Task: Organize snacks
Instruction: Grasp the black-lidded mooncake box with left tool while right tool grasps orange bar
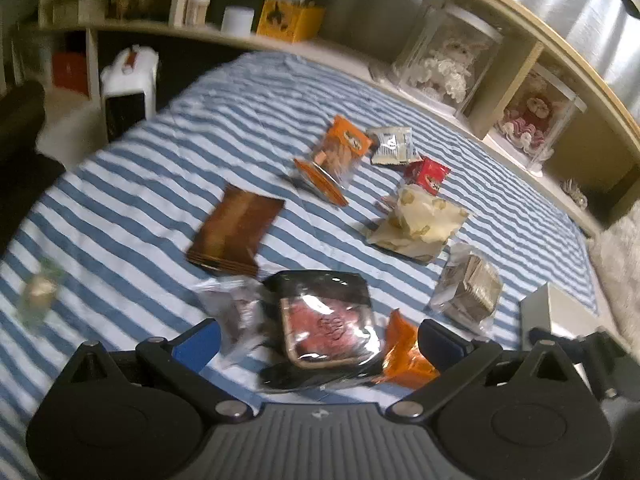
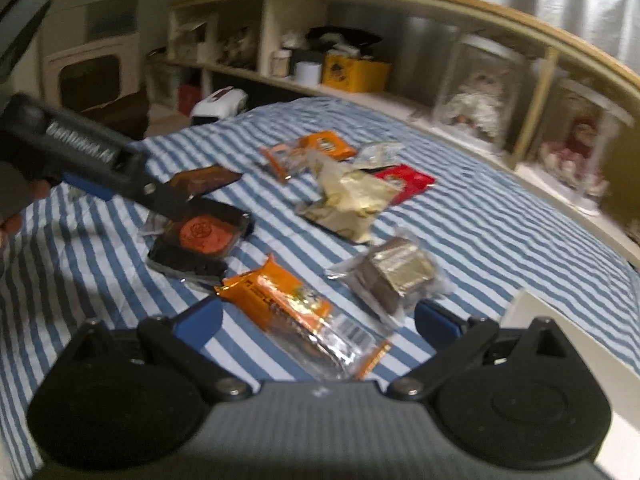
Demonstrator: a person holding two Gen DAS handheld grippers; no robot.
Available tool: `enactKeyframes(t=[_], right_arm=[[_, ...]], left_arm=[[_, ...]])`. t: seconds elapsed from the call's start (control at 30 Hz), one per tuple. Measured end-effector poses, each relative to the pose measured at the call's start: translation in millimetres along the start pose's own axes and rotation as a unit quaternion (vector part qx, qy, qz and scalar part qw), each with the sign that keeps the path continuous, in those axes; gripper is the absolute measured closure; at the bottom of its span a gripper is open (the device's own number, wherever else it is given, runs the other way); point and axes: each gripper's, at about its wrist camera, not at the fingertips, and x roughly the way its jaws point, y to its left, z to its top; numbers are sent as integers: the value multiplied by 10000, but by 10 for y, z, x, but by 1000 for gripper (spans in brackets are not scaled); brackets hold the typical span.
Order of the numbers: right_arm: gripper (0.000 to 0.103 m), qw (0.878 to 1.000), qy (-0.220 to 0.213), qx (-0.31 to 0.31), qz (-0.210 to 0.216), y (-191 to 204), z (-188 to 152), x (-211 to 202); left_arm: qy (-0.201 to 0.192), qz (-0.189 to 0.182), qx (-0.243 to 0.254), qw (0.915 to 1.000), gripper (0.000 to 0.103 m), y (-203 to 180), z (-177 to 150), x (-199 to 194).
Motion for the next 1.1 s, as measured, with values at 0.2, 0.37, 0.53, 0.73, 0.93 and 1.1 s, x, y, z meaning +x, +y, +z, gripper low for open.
enactKeyframes(t=[0.2, 0.37, 0.53, 0.73, 0.93, 1.1], right_arm=[[0, 9979, 412, -170, 475, -99, 69, 313], [2, 9947, 760, 66, 691, -249, 18, 544], [2, 9921, 909, 247, 823, -327, 8, 621], [4, 9807, 1381, 369, 1333, -284, 9, 493], [11, 9654, 1727, 543, 1878, -52, -62, 221], [22, 9515, 1857, 694, 2353, 185, -89, 41]], left_arm=[[231, -229, -105, 9994, 0, -44, 113, 265], [404, -233, 163, 9988, 0, -133, 123, 388], [605, -155, 400, 9972, 0, -175, 103, 458], [751, -243, 240, 9966, 0, -148, 110, 529], [737, -278, -174, 9967, 0, -116, 133, 584], [707, 16, -16, 9975, 5, -206, 128, 651]])
